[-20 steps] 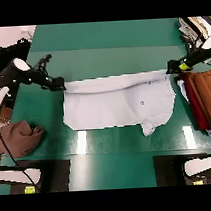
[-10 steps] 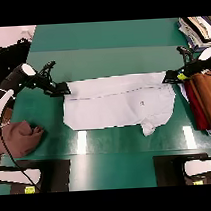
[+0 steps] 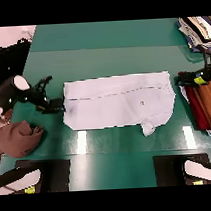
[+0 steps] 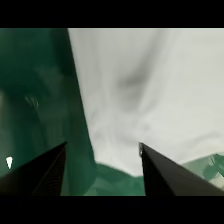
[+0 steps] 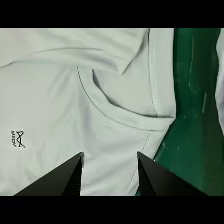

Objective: Fold the shirts.

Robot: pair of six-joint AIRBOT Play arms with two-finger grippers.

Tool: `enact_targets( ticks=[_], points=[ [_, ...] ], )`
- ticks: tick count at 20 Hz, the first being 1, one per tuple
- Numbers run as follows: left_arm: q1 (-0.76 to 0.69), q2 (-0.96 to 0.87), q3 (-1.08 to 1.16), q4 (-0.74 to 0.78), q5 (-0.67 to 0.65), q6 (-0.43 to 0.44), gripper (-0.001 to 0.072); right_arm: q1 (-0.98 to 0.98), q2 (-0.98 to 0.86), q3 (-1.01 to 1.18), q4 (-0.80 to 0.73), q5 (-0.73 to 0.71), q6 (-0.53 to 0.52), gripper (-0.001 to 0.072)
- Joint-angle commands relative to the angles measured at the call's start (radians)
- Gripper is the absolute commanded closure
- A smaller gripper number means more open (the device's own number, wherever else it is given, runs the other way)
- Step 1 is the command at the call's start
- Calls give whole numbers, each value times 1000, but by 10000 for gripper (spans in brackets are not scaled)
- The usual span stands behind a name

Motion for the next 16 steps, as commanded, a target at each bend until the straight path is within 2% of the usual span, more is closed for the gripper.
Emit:
enact_targets(
  ticks=[1, 5, 10, 11, 13, 14, 16],
  points=[
    [0, 118, -200, -91, 50, -29, 186, -11, 88, -84, 1, -1, 0, 325],
    [0, 157, -333, -233, 132, -23, 186, -10, 119, -124, 4, -3, 0, 325],
    [-1, 157, -352, -275, 196, -23, 187, -11, 137, -146, 27, 7, 0, 325],
    [0, 157, -352, -274, 196, -23, 214, -11, 137, -146, 27, 16, 0, 325],
    [0, 157, -351, -282, 210, -21, 578, -14, 137, -147, 20, 53, 0, 325],
    [0, 157, -351, -288, 224, -7, 683, -26, 137, -148, 17, 80, 0, 325],
    [0, 157, -343, -297, 232, 3, 683, -61, 136, -176, 17, 134, 0, 324]
  ],
)
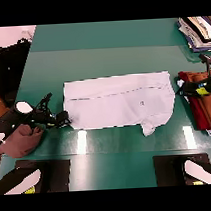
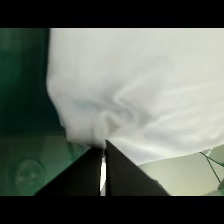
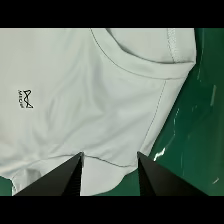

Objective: Fold the shirts.

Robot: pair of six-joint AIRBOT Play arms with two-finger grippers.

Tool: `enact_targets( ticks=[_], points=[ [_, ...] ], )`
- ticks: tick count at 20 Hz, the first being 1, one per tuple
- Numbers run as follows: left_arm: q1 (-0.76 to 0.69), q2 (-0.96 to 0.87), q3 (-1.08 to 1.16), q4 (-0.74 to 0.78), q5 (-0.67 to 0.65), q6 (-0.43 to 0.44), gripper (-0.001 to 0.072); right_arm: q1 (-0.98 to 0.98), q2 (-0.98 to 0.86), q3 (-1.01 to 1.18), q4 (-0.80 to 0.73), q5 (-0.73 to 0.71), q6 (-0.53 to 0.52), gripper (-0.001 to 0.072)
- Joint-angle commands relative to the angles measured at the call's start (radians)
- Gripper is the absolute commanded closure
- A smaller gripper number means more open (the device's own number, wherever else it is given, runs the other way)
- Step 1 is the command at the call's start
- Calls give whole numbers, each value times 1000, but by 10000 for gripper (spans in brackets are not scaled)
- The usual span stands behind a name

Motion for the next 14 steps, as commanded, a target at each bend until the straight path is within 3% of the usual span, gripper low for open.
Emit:
enact_targets(
  ticks=[1, 3, 4, 5, 10, 14],
  points=[
    [0, 2, 15, -24, 21, 19, 683, -52, 1, -55, -3, 92, 0, 324],
    [0, 2, 45, -23, 18, 44, 683, -89, 1, -157, 8, 110, 0, 315],
    [0, 2, 57, -24, 18, 43, 683, -96, 0, -219, 21, 101, -6, 235],
    [0, 2, 64, -27, 19, 43, 682, -95, 0, -274, 48, 80, -23, 230],
    [0, 2, 70, -27, 10, 44, 682, -95, 0, -460, 209, -88, -77, 264],
    [0, 2, 70, -27, 11, 44, 683, -64, 0, -476, 209, -117, -82, 284]
  ],
)
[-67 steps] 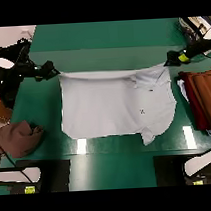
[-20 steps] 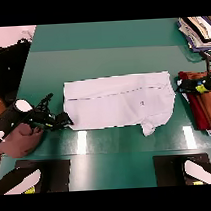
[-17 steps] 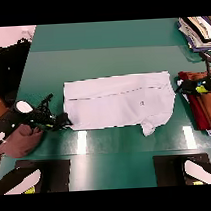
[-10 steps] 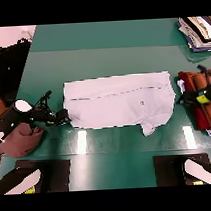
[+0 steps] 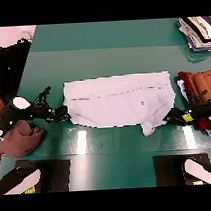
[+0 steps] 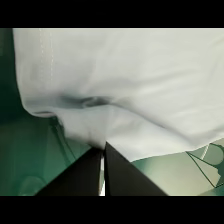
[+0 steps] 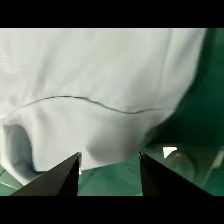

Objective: Fold the shirts.

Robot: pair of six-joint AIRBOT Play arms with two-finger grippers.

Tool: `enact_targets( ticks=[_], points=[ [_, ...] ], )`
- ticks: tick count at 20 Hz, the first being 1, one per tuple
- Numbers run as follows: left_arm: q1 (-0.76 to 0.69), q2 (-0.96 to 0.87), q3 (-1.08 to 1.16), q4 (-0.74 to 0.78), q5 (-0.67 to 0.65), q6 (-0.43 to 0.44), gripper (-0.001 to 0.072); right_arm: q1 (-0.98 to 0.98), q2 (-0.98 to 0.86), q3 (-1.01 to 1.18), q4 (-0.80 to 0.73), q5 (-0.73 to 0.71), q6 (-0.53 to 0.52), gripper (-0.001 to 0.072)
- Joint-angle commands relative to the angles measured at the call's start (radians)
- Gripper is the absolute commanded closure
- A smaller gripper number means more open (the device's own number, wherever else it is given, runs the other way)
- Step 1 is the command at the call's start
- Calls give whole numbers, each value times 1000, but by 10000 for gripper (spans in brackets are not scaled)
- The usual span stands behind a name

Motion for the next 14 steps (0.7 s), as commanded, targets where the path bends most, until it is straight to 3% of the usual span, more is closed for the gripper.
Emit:
enact_targets(
  ticks=[1, 3, 4, 7, 10, 14],
  points=[
    [0, 1, 2, 1, -3, 2, 683, 37, -2, -31, 17, -50, -12, 395],
    [0, 1, 3, 2, -16, 31, 683, 80, 0, -29, 16, -45, -39, 667],
    [0, 1, 3, 10, -42, 44, 683, 95, 5, -29, 15, -27, -44, 698],
    [0, 43, 22, 138, -148, 35, 685, 93, 93, -29, 3, 56, -43, 699],
    [0, 206, 21, 277, -233, -36, 684, 55, 259, -29, -31, 200, -24, 699],
    [0, 359, 26, 261, -396, -35, 683, 33, 474, -25, -38, 303, 48, 699]
  ],
)
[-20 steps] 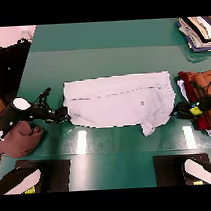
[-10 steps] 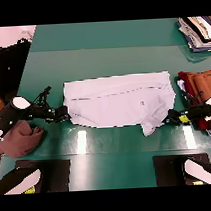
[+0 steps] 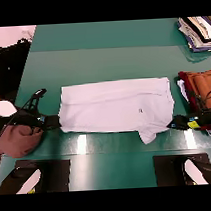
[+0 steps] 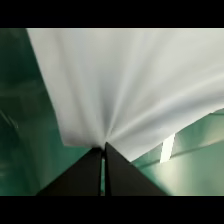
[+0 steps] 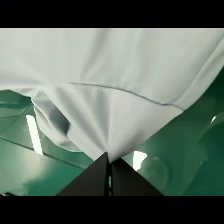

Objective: Fold the shirts.

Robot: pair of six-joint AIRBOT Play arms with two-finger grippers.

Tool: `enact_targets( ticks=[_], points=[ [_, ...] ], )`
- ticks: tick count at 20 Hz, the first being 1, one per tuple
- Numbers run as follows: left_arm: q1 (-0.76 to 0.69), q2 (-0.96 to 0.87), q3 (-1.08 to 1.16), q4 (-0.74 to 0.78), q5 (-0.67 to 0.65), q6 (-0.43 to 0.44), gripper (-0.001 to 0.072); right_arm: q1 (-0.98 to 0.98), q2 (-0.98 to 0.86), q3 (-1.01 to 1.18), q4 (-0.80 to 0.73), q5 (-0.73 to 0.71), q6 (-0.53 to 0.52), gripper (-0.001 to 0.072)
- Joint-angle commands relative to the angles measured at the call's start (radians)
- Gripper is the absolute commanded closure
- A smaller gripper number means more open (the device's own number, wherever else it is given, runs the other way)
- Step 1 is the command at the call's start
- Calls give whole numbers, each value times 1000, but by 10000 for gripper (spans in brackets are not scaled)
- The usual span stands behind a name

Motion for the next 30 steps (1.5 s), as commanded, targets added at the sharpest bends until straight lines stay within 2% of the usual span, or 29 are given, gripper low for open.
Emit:
enact_targets(
  ticks=[1, 5, 12, 21, 28, 29, 30],
  points=[
    [0, 104, 21, 23, -112, -16, 683, -10, 163, 18, -6, 75, 56, 700],
    [0, 64, 106, 25, -2, -16, 684, -8, 134, 159, -3, 45, 60, 700],
    [0, -161, 156, 21, 232, -18, 683, -7, -222, 434, 1, -34, 43, 700],
    [0, -480, 338, 17, 357, -13, 682, 174, -649, 742, -6, -91, 45, 699],
    [0, -506, 366, 16, 471, -14, 679, 200, -805, 859, -6, -101, 76, 698],
    [0, -506, 366, 16, 472, -15, 537, 198, -809, 859, -5, -108, 76, 697],
    [0, -506, 366, 11, 474, -15, 237, 197, -811, 859, -6, -114, 75, 678]
  ],
)
